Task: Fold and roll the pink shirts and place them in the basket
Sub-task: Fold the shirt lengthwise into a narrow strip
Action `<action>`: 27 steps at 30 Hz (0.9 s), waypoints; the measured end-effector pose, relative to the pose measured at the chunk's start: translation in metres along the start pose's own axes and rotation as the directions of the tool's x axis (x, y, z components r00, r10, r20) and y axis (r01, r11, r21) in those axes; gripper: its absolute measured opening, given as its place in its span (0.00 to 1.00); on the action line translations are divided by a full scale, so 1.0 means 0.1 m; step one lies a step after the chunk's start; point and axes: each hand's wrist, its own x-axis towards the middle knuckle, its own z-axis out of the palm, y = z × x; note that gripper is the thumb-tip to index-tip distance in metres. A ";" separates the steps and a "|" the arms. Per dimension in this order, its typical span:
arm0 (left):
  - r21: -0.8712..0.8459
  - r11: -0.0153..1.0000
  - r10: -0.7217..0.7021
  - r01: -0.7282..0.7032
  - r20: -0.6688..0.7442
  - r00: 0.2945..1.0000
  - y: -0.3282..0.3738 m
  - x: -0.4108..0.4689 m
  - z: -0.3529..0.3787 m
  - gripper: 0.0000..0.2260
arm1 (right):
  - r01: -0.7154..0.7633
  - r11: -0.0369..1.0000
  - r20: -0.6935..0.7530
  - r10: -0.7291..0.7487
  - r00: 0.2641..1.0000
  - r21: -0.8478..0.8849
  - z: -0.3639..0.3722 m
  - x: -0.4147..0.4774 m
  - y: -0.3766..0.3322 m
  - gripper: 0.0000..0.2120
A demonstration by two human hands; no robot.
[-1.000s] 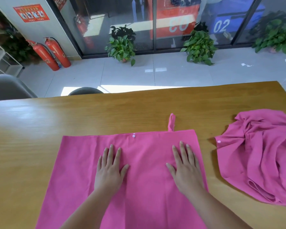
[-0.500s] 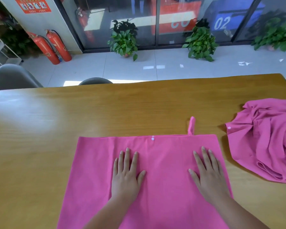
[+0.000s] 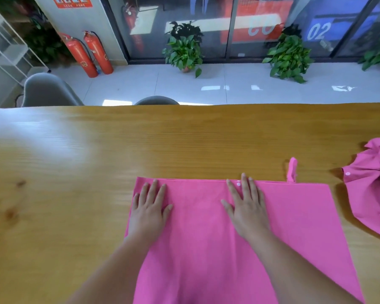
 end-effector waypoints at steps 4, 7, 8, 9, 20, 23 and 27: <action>0.014 1.000 -0.023 0.022 0.046 0.999 -0.46 0.17 -0.23 0.33 | -0.010 1.000 -0.072 0.009 0.997 -0.011 0.04 0.01 0.03 0.33; -0.050 0.998 -0.032 0.034 0.025 0.999 -0.55 0.34 -0.39 0.30 | -0.004 1.000 -0.086 0.002 0.996 -0.028 0.06 0.01 0.01 0.33; -0.077 0.996 -0.036 0.036 0.008 0.999 -0.56 0.40 -0.43 0.27 | -0.003 1.000 -0.092 0.001 0.996 -0.029 0.05 0.02 0.00 0.33; -0.105 0.994 -0.043 0.043 0.001 0.999 -0.57 0.48 -0.47 0.24 | -0.005 1.000 -0.097 0.002 0.995 -0.030 0.05 0.02 -0.01 0.33; -0.209 0.960 -0.100 0.184 0.356 0.929 -0.82 1.14 -0.88 0.13 | -0.002 1.000 -0.133 -0.002 0.991 -0.031 0.02 0.02 -0.06 0.33; -0.273 0.941 -0.080 0.199 0.392 0.917 -0.85 1.13 -1.00 0.11 | -0.003 0.999 -0.134 -0.002 0.991 -0.034 0.01 0.02 -0.06 0.33; -0.490 0.839 0.005 0.236 0.440 0.898 -0.70 1.02 -1.31 0.09 | -0.005 1.000 -0.146 0.001 0.989 -0.026 0.00 0.01 -0.07 0.33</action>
